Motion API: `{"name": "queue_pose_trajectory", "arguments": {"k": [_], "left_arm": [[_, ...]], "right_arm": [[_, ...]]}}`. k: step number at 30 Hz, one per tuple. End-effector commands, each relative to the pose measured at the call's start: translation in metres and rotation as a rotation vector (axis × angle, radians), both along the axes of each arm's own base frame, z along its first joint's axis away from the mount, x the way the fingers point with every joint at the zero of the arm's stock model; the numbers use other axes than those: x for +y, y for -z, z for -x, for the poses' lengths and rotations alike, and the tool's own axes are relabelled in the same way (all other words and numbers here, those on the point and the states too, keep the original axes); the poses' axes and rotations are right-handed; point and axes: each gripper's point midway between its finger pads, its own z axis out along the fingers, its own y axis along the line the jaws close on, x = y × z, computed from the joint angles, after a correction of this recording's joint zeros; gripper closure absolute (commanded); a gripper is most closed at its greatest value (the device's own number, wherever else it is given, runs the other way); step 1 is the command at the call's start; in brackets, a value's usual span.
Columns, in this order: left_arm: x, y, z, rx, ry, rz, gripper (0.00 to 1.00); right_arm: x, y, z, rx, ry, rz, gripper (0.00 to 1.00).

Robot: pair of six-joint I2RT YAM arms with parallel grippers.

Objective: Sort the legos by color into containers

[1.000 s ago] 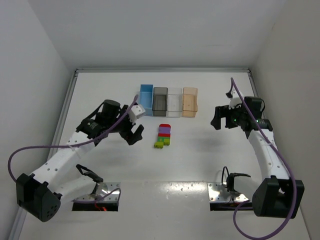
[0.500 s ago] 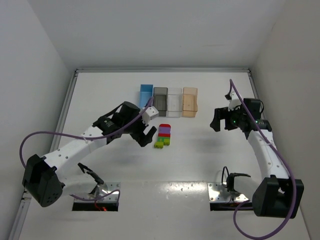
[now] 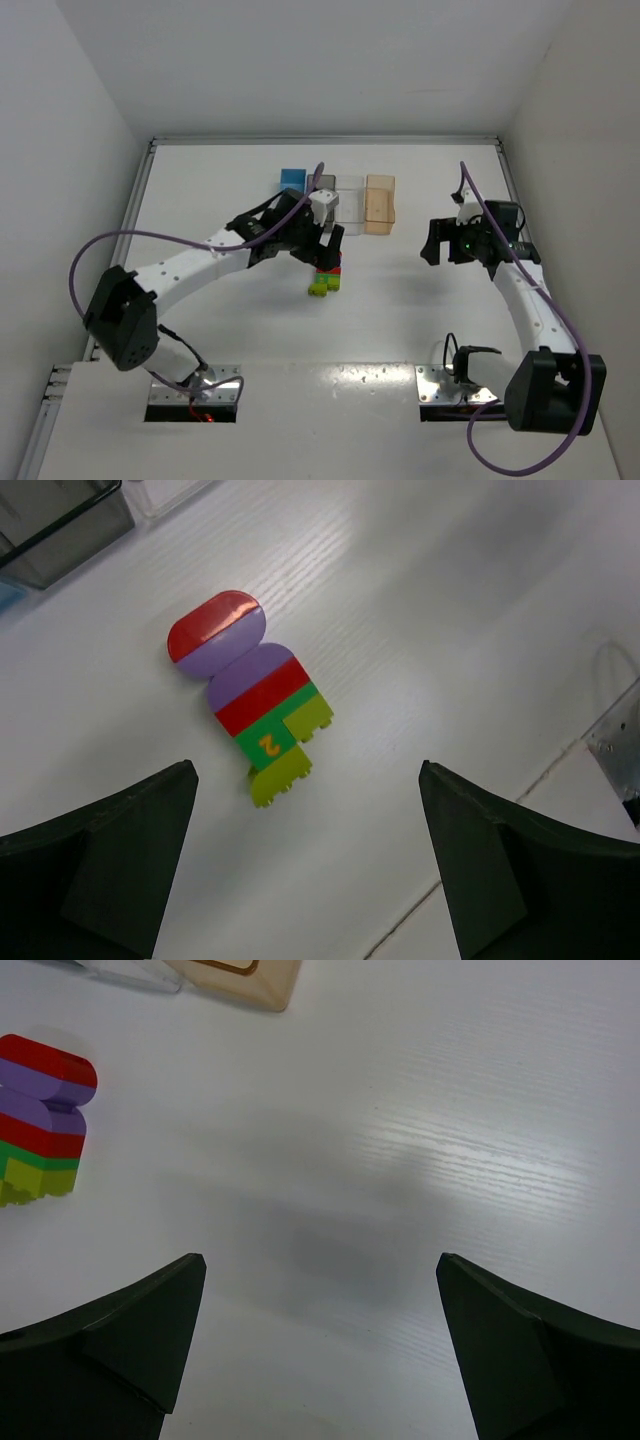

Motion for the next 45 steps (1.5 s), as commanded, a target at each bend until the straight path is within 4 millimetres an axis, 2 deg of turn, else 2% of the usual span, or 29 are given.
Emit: {"name": "queue_pose_trajectory", "arguments": {"k": [1, 5, 7, 8, 9, 13, 14, 15, 18, 19, 21, 25, 28, 41, 45], "left_arm": [[-0.016, -0.007, -0.025, 0.002, -0.089, 0.025, 0.0], [-0.026, 0.018, -0.036, 0.064, -0.175, -0.019, 0.0], [-0.021, 0.03, -0.048, 0.056, -0.236, -0.068, 0.01], [-0.019, 0.036, -0.047, 0.06, -0.253, -0.093, 0.01], [-0.018, 0.036, -0.053, 0.046, -0.286, -0.102, 0.0], [-0.019, 0.053, -0.057, 0.063, -0.319, -0.137, 0.0], [-0.019, 0.049, -0.06, 0.05, -0.327, -0.135, 0.0], [-0.018, 0.059, -0.06, 0.07, -0.348, -0.148, 0.0], [-0.024, 0.061, -0.06, 0.089, -0.386, -0.13, 0.0], [-0.021, 0.072, -0.059, 0.109, -0.403, -0.158, 0.0], [-0.031, 0.066, -0.058, 0.104, -0.418, -0.142, 0.0], [-0.04, 0.071, -0.053, 0.118, -0.443, -0.136, 0.0], [-0.041, 0.083, -0.052, 0.129, -0.449, -0.165, 0.0], [-0.031, 0.115, -0.058, 0.143, -0.525, -0.256, 0.0], [-0.027, 0.123, -0.052, 0.16, -0.519, -0.274, 0.08]], "right_arm": [[-0.003, -0.005, -0.008, -0.026, 0.029, 0.006, 0.0], [-0.007, -0.007, -0.009, -0.026, 0.044, 0.022, 0.0], [-0.008, -0.007, -0.009, -0.026, 0.05, 0.029, 0.0], [-0.008, -0.007, -0.009, -0.026, 0.05, 0.029, 0.0], [-0.008, -0.007, -0.009, -0.026, 0.05, 0.029, 0.0], [-0.009, -0.002, -0.009, -0.019, 0.043, 0.034, 0.0], [-0.009, -0.002, -0.009, -0.019, 0.043, 0.034, 0.0], [-0.01, -0.002, -0.009, -0.018, 0.05, 0.041, 0.0], [-0.01, 0.002, -0.007, -0.009, 0.05, 0.04, 0.0], [-0.01, 0.002, -0.007, -0.012, 0.043, 0.047, 0.0], [-0.012, 0.001, -0.009, -0.021, 0.051, 0.055, 0.0], [-0.013, 0.004, -0.007, -0.015, 0.044, 0.061, 0.0], [-0.013, 0.004, -0.007, -0.017, 0.038, 0.067, 0.0], [-0.015, 0.006, -0.006, -0.01, 0.037, 0.081, 0.0], [-0.015, 0.008, -0.006, -0.001, 0.037, 0.08, 0.0]]}}
